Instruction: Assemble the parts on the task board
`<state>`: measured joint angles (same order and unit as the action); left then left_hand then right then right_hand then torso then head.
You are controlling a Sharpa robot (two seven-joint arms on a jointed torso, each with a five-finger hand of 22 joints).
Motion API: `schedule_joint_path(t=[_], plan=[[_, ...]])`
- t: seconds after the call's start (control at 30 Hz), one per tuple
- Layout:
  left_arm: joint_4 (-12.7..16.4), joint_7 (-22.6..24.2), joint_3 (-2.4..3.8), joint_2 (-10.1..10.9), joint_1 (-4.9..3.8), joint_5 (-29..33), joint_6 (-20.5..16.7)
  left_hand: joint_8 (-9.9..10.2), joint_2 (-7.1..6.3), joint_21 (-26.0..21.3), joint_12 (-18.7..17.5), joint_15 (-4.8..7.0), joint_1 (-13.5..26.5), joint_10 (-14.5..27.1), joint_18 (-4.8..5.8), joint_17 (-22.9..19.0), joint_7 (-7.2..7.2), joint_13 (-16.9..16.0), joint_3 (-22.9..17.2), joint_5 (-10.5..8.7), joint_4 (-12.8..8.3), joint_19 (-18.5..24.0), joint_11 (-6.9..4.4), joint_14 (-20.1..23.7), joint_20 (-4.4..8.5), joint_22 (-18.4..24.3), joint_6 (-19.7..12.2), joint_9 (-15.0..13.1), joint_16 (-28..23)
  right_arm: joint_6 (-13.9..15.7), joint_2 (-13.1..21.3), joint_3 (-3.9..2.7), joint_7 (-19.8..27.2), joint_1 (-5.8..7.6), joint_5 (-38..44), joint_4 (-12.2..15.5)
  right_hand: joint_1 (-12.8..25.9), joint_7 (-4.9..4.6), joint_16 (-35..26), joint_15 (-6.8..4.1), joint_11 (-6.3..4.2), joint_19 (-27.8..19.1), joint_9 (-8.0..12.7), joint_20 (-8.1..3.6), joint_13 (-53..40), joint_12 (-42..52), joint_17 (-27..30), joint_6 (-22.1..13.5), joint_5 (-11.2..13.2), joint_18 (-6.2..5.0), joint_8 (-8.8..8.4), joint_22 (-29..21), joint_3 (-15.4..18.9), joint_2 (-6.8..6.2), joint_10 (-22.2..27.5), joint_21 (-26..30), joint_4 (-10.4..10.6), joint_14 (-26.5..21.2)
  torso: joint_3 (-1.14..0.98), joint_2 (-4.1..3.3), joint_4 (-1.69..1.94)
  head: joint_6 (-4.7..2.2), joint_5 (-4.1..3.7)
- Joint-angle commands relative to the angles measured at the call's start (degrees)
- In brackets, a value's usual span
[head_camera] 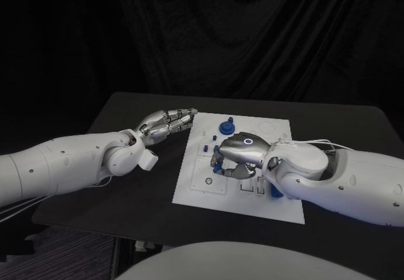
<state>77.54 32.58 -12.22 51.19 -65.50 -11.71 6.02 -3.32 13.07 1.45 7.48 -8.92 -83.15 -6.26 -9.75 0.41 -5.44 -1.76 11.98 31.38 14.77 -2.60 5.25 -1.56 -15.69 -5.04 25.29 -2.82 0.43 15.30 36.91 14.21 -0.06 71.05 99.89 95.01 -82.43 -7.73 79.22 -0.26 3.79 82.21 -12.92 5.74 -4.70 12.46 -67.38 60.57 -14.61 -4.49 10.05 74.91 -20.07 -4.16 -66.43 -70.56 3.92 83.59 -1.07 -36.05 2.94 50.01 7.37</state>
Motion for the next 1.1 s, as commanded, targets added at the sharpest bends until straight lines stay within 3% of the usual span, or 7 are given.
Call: schedule_joint_path(t=[0.03, 0.4, 0.57, 0.83, 1.1], plan=[[0.0, 0.67, 0.05, -0.35, 0.12, -0.04, 0.35, -0.18, 0.0, 0.17, 0.25, -0.16, -0.43, -0.01, -0.59, 0.04, 0.06, 0.01, -0.01, 0.28, -0.19, -0.01, 0.21, 0.17, -0.35, 0.0, -0.1, -0.03, 0.18, -1.66, -1.76, -0.04, 0.58, -0.79, 1.49, -1.22, -0.31, 0.78, -0.03, -0.34, -0.08, -0.12, -3.07, -0.28, 0.1, -0.35, 0.11, 0.79, -0.23, 0.37, 0.51, 9.68, -0.24, -0.02, -0.29, -0.12, -0.21, 0.0, 0.1, -0.07, 0.08, -0.01, 0.04], [-0.26, 0.72, 0.05, -1.07, 0.13, -0.04, 0.56, -0.18, 0.07, 0.21, 0.19, -0.03, -0.44, 0.06, -0.6, 0.03, 0.05, 0.02, -0.05, 0.35, -0.2, -0.06, 0.27, 0.23, -0.34, -0.06, -0.15, -0.02, 0.15, -2.71, -5.47, -0.05, 0.67, -1.99, 3.16, -3.81, -0.75, 0.67, -0.1, -0.29, -0.04, -0.13, -3.17, -0.26, 0.19, -0.73, 0.22, 0.61, -0.22, 0.38, 0.29, 9.68, -0.48, -0.21, -0.39, -0.12, -0.67, -0.04, 0.01, -0.06, -0.03, -0.01, 0.47], [-0.22, 0.63, 0.05, -1.03, 0.13, -0.04, 0.54, -0.17, 0.12, 0.22, 0.19, 0.11, -0.46, 0.09, -0.61, 0.02, 0.03, 0.02, -0.09, 0.41, -0.21, -0.08, 0.34, 0.26, -0.34, -0.07, -0.17, -0.02, 0.14, -3.56, -5.76, -0.05, 0.15, -2.26, 3.78, -4.19, -0.86, 0.65, -0.11, -0.29, -0.05, -0.16, -3.2, -0.25, 0.18, -0.76, 0.21, 0.63, -0.18, 0.37, 0.26, 9.66, -0.52, -0.29, -0.54, -0.05, -0.8, -0.04, -0.05, -0.03, -0.19, -0.01, 0.6], [-0.33, 0.69, 0.05, -1.16, 0.14, -0.04, 0.47, -0.19, 0.15, 0.26, 0.21, 0.35, -0.56, 0.1, -0.62, 0.0, -0.04, 0.02, -0.16, 0.55, -0.3, -0.14, 0.39, 0.32, -0.33, -0.13, -0.11, -0.03, 0.11, -4.22, -5.69, -0.05, -0.49, -2.61, 4.83, -4.5, -1.06, 0.63, -0.11, -0.3, -0.07, -0.18, -3.26, -0.26, 0.16, -0.81, 0.19, 0.68, -0.2, 0.36, 0.22, 9.65, -0.62, -0.34, -0.76, -0.03, -1.0, -0.05, -0.09, 0.0, -0.12, -0.01, 0.41], [-0.58, 0.57, 0.05, -1.23, 0.16, -0.04, 0.57, -0.19, 0.15, 0.31, 0.18, 0.52, -0.64, 0.15, -0.63, 0.01, -0.06, 0.03, -0.2, 0.67, -0.38, -0.21, 0.43, 0.33, -0.33, -0.21, -0.13, -0.03, 0.11, -4.52, -5.44, -0.05, -0.65, -2.74, 5.84, -4.83, -1.1, 0.62, -0.13, -0.32, -0.1, -0.17, -3.31, -0.26, 0.12, -0.79, 0.22, 0.76, -0.24, 0.36, 0.22, 9.66, -0.63, -0.4, -1.02, -0.07, -1.09, -0.06, 0.01, 0.06, -0.18, -0.01, 0.21]])
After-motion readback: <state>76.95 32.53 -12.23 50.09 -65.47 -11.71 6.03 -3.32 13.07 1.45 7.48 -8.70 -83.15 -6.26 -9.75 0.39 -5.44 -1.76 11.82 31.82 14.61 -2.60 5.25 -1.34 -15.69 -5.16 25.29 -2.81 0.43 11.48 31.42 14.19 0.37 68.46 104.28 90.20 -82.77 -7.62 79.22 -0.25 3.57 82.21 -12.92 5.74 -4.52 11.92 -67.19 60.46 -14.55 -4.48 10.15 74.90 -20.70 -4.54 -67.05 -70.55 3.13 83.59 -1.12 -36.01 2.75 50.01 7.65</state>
